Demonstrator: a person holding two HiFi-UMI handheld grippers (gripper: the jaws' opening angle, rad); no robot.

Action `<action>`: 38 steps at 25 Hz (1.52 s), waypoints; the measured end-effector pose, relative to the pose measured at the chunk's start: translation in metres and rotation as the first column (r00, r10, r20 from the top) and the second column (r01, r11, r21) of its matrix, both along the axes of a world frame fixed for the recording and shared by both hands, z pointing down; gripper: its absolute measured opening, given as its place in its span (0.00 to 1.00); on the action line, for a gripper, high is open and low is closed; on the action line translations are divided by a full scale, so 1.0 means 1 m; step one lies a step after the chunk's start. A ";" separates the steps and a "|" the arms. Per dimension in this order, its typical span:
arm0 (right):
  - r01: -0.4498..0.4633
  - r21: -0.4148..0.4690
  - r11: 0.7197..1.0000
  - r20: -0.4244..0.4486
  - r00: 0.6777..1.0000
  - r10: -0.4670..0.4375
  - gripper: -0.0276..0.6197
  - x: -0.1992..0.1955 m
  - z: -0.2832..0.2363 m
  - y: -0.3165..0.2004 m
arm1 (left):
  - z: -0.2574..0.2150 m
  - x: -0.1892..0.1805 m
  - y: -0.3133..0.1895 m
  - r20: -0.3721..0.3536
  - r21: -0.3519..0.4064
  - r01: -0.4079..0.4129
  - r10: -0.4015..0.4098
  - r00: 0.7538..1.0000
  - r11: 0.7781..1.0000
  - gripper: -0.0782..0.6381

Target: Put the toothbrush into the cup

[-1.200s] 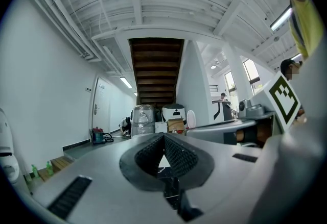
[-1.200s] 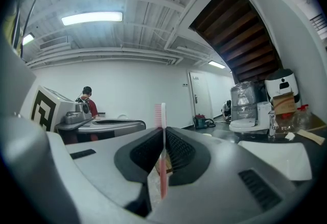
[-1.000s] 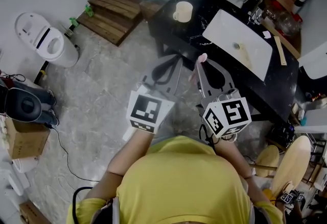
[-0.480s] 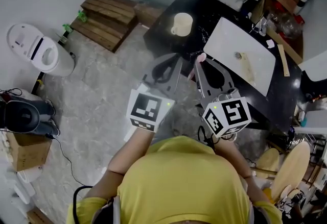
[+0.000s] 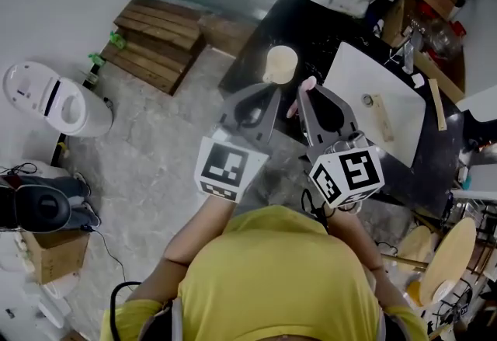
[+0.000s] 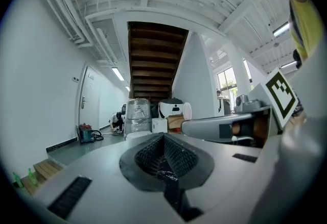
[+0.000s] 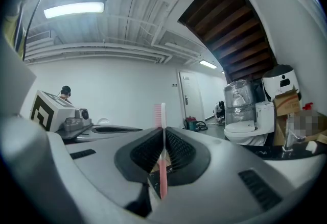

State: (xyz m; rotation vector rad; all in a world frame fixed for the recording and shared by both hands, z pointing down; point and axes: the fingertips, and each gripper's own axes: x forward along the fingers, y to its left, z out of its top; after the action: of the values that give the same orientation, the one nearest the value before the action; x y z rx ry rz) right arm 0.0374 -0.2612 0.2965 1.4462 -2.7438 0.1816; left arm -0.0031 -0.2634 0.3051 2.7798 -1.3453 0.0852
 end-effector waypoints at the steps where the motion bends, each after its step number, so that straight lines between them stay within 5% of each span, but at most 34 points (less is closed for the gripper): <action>1: -0.007 -0.001 1.000 0.001 1.000 0.007 0.09 -0.001 0.001 -0.007 | 0.003 -0.001 -0.007 0.000 -0.005 -0.007 0.007 1.000 1.000 0.12; 17: -0.093 -0.002 0.996 -0.008 0.996 0.093 0.09 0.005 0.015 -0.093 | 0.023 0.003 -0.078 -0.004 -0.039 -0.085 0.085 0.996 0.996 0.12; 38: -0.041 -0.092 0.995 -0.021 0.999 0.039 0.09 0.006 0.068 -0.183 | 0.071 0.010 -0.138 0.035 -0.172 -0.051 0.058 0.998 0.984 0.12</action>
State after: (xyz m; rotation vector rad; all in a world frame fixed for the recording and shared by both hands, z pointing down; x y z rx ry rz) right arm 0.0432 -0.4441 0.3646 1.4723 -2.6539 0.2907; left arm 0.0072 -0.4009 0.3762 2.6844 -1.2069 0.2479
